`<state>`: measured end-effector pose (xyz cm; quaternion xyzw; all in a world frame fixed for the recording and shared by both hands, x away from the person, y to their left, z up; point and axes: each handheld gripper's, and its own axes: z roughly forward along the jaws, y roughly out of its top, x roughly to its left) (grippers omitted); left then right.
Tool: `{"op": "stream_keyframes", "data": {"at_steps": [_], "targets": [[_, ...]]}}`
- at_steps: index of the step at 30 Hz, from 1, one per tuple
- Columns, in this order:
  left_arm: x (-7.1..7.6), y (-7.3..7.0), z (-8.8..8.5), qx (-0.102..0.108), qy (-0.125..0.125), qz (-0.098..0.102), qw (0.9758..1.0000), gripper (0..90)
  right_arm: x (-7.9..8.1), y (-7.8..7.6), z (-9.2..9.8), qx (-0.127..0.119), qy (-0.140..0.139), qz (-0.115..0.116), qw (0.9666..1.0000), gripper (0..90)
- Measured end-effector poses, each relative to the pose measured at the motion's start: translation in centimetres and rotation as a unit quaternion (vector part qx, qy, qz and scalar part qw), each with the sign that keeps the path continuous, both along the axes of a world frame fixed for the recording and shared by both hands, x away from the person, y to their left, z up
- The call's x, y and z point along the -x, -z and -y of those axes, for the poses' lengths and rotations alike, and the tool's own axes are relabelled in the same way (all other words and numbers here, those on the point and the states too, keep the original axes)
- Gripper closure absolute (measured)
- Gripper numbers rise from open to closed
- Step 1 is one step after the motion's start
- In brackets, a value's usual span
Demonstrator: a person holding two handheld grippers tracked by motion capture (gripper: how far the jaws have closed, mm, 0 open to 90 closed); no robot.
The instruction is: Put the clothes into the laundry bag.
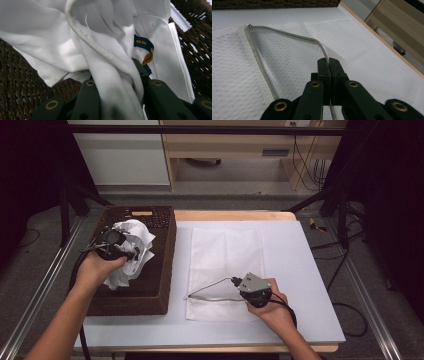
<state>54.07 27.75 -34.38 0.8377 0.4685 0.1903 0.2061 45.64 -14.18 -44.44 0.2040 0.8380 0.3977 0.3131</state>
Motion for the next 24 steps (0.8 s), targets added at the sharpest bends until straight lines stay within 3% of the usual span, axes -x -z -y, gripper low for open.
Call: {"op": "stream_keyframes", "data": {"at_steps": [4, 12, 24], "targets": [[0.8, -0.9, -0.1, 0.008, -0.005, 0.022, 0.9997, 73.1, 0.0, -0.1, -0.3, -0.001, -0.005, 0.000, 1.0000, 89.1], [1.2, -2.5, -0.2, 0.018, -0.006, 0.043, 0.9989, 73.1, 0.3, 0.0, -0.2, -0.003, -0.005, -0.001, 1.0000, 89.1], [2.3, -4.9, 0.6, 0.032, -0.001, 0.087, 0.9957, 73.1, -0.1, -0.1, -0.3, -0.015, -0.007, -0.013, 0.9998, 89.1]]}}
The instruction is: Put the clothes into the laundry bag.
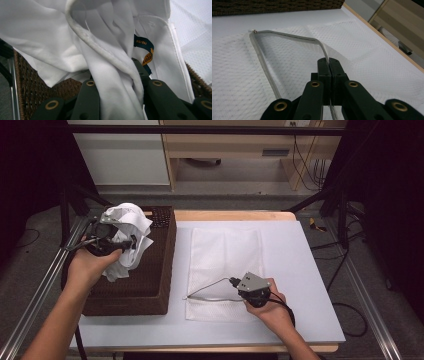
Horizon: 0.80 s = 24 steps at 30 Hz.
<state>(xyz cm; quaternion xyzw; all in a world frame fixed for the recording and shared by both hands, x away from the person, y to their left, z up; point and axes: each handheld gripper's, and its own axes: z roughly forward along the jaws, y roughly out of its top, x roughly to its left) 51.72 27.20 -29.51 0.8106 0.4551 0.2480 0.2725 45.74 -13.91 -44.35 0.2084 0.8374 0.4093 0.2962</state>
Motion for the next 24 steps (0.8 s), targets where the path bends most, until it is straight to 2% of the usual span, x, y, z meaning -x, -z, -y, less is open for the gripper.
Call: {"op": "stream_keyframes", "data": {"at_steps": [9, 13, 20, 23, 24], "targets": [[0.6, -1.1, 2.5, 0.008, 0.029, 0.020, 0.9994, 73.0, -0.2, 0.2, 0.3, -0.010, 0.006, -0.005, 0.9999, 89.1], [1.0, -1.4, 3.6, 0.001, 0.040, 0.027, 0.9988, 73.0, -0.2, 0.1, 0.1, -0.013, 0.005, -0.007, 0.9999, 89.1], [1.3, -2.1, 5.1, 0.014, 0.049, 0.044, 0.9977, 73.0, -0.1, 0.2, 0.1, -0.015, 0.003, -0.007, 0.9999, 89.1], [1.3, -2.5, 6.0, 0.018, 0.057, 0.046, 0.9972, 73.0, -0.2, 0.2, 0.1, -0.019, 0.004, -0.011, 0.9998, 89.1], [1.4, -2.7, 6.9, 0.021, 0.061, 0.041, 0.9970, 73.0, -0.3, 0.2, 0.2, -0.022, 0.002, -0.014, 0.9997, 89.1]]}}
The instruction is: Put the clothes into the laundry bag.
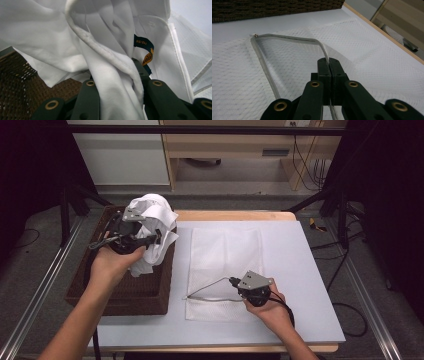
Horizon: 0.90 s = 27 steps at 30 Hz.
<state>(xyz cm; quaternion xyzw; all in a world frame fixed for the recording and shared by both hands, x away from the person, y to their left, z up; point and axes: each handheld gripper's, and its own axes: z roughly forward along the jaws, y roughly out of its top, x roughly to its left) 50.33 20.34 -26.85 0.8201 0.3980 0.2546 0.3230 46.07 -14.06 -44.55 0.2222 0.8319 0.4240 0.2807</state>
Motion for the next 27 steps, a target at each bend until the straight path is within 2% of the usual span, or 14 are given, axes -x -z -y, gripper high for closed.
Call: {"op": "stream_keyframes", "data": {"at_steps": [4, 7, 9, 13, 16, 24, 27], "targets": [[0.1, -0.2, 1.1, -0.008, 0.014, -0.001, 0.9999, 73.0, -0.1, 0.0, 0.0, -0.002, -0.002, -0.003, 1.0000, 89.1], [0.2, 0.0, 2.3, -0.007, 0.026, -0.002, 0.9996, 73.0, -0.1, 0.1, 0.0, -0.003, -0.003, -0.005, 1.0000, 89.1], [0.2, 0.0, 2.6, -0.008, 0.028, -0.002, 0.9996, 73.0, -0.1, 0.1, 0.1, -0.003, -0.004, -0.005, 1.0000, 89.1], [0.6, 0.1, 3.6, -0.011, 0.041, -0.004, 0.9991, 72.9, -0.1, 0.1, 0.1, -0.014, -0.002, -0.012, 0.9998, 89.1], [0.9, 0.0, 3.9, -0.015, 0.047, -0.004, 0.9988, 72.9, -0.3, 0.1, 0.2, -0.026, -0.004, -0.020, 0.9994, 89.1], [1.8, -0.1, 4.7, -0.021, 0.059, -0.004, 0.9980, 72.9, -0.4, 0.2, 0.3, -0.036, -0.007, -0.031, 0.9988, 89.1], [2.0, 0.0, 5.0, -0.015, 0.064, -0.007, 0.9978, 72.8, -0.5, 0.2, 0.3, -0.041, -0.006, -0.035, 0.9986, 89.1]]}}
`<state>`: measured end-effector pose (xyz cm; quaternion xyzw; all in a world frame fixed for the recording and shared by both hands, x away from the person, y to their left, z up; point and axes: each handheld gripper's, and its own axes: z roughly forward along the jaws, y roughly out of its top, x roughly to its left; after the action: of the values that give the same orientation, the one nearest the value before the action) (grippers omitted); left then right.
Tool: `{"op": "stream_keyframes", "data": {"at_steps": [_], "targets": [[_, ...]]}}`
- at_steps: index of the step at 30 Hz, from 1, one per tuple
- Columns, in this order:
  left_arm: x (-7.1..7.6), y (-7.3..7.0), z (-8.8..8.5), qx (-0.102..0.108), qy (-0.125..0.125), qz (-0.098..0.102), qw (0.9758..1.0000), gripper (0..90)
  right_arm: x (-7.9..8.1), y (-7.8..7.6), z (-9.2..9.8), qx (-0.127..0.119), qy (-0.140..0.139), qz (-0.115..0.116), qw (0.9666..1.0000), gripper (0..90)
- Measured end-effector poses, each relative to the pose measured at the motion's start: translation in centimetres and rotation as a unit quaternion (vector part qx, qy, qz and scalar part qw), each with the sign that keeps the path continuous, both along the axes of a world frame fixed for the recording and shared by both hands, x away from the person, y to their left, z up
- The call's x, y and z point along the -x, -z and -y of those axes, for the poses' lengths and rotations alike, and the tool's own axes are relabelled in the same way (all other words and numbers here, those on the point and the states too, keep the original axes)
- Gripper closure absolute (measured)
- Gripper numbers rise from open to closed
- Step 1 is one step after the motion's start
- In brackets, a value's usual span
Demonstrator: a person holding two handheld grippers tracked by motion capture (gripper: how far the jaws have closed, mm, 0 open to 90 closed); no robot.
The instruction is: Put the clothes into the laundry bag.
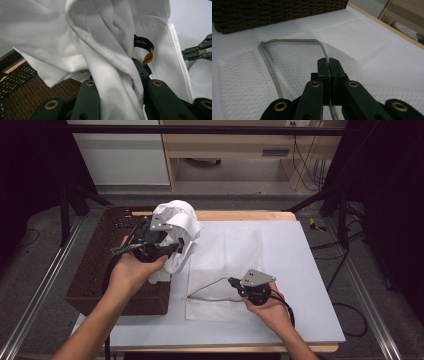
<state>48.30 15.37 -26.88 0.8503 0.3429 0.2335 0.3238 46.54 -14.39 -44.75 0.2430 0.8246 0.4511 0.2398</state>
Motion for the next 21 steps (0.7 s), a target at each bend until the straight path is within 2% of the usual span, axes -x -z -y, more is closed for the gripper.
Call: {"op": "stream_keyframes", "data": {"at_steps": [3, 9, 10, 15, 16, 19, 20, 21], "targets": [[0.2, 0.3, 0.2, 0.003, 0.003, 0.006, 1.0000, 72.7, -0.1, 0.0, 0.1, -0.006, -0.002, -0.003, 1.0000, 89.1], [1.0, 0.5, 0.5, 0.012, 0.015, 0.003, 0.9998, 72.6, -0.2, 0.1, 0.1, -0.007, -0.004, -0.010, 0.9999, 89.0], [1.2, 0.5, 0.6, 0.016, 0.016, -0.004, 0.9997, 72.6, -0.2, 0.1, 0.1, -0.009, -0.004, -0.013, 0.9999, 89.0], [1.2, 0.9, 0.5, 0.035, 0.025, -0.003, 0.9991, 72.6, -0.3, 0.1, -0.1, -0.009, 0.000, -0.015, 0.9998, 89.0], [1.2, 1.0, 0.5, 0.044, 0.026, -0.003, 0.9987, 72.6, -0.3, 0.1, -0.1, -0.012, 0.002, -0.018, 0.9998, 89.1], [1.7, 1.3, 0.6, 0.055, 0.040, -0.010, 0.9976, 72.6, -0.2, 0.0, -0.6, -0.013, 0.000, -0.019, 0.9997, 89.0], [1.9, 1.4, 0.7, 0.060, 0.044, -0.010, 0.9972, 72.6, -0.3, -0.1, -0.8, -0.024, -0.005, -0.034, 0.9991, 89.0], [2.1, 1.5, 0.7, 0.065, 0.048, -0.010, 0.9967, 72.6, -0.3, -0.1, -0.8, -0.024, -0.005, -0.034, 0.9991, 89.0]]}}
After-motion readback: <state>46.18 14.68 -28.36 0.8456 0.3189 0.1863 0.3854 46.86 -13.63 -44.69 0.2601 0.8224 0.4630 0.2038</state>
